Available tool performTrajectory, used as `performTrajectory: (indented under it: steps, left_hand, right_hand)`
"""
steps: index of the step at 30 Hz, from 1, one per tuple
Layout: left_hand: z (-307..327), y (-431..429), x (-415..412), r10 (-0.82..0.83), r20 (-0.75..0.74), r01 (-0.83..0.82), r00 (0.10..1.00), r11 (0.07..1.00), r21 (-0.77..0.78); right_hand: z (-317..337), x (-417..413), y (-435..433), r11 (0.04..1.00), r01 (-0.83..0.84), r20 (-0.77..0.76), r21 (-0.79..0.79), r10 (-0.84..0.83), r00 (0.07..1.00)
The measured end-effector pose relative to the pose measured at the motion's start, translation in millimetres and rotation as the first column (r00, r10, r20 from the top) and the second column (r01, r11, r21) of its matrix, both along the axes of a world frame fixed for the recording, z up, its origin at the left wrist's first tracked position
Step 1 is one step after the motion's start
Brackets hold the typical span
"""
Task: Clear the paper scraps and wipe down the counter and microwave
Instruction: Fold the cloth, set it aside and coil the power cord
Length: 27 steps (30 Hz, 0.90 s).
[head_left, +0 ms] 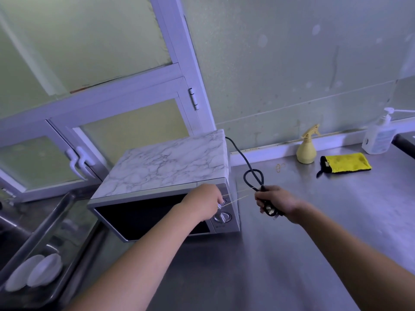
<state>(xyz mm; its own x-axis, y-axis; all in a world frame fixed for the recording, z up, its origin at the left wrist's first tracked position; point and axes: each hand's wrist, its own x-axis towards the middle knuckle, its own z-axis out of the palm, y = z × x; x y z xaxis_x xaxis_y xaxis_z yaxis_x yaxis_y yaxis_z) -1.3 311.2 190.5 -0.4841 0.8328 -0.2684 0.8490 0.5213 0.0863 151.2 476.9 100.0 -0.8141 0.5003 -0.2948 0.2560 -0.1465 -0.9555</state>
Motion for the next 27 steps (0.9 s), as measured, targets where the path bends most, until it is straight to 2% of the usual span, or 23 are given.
performTrajectory:
  steps: [1,2,3,5,6,8,10,12,13,15,19,23,27]
  left_hand:
    - [-2.8,6.5,0.8,0.03,0.049,-0.029,0.998,0.999,-0.018]
    - [-7.6,12.5,2.1,0.083,0.174,-0.085,0.981,0.996,0.003]
    - [-12.5,16.8,5.9,0.148,0.364,-0.171,0.92,0.985,0.032]
    - [-23.2,24.2,15.2,0.201,0.714,-0.342,0.671,0.938,0.057]
    - [-30.0,29.0,19.1,0.209,0.814,-0.398,0.542,0.917,0.03]
    - [-43.1,39.9,29.1,0.212,0.919,-0.458,0.331,0.888,-0.039]
    - [-56.7,52.4,37.4,0.222,0.963,-0.538,0.154,0.836,-0.107]
    - [-67.4,65.9,41.8,0.195,0.981,-0.62,0.015,0.772,-0.144]
    - [-71.0,73.2,43.6,0.175,0.984,-0.654,-0.025,0.742,-0.148]
    - [-75.3,87.1,46.7,0.15,0.988,-0.7,-0.046,0.701,-0.139]
    - [-85.0,109.8,53.5,0.17,0.981,-0.743,0.09,0.668,-0.048]
    - [-96.0,128.0,61.7,0.187,0.964,-0.74,0.19,0.672,0.016]
    - [-110.7,134.7,65.6,0.242,0.956,-0.753,0.166,0.657,-0.036]
  right_hand:
    - [1.2,-1.7,-1.2,0.996,0.03,0.023,0.087,-0.032,0.999]
    - [1.2,-3.1,-2.3,0.985,0.064,0.034,0.161,-0.07,0.997]
    - [-0.2,-4.0,-2.6,0.967,0.096,0.04,0.236,-0.108,0.993]
    - [-7.5,-2.8,-1.1,0.9,0.137,0.065,0.415,-0.18,0.982]
    - [-12.1,-0.9,0.7,0.848,0.145,0.085,0.51,-0.218,0.972]
    - [-20.0,3.6,3.4,0.765,0.174,0.098,0.62,-0.295,0.95]
    - [-26.4,5.7,3.3,0.713,0.202,0.073,0.671,-0.335,0.939]
    - [-34.3,4.7,0.6,0.635,0.205,0.044,0.744,-0.353,0.935]
    - [-38.7,4.0,-0.5,0.595,0.198,0.038,0.779,-0.36,0.932]
    - [-46.4,3.7,-2.1,0.532,0.187,0.036,0.826,-0.381,0.924]
    - [-59.8,7.2,-3.1,0.487,0.191,0.033,0.853,-0.414,0.91]
    - [-74.2,15.8,-13.8,0.509,0.129,0.132,0.851,-0.445,0.885]
    - [-77.9,24.5,-28.4,0.578,0.146,0.198,0.803,-0.489,0.85]
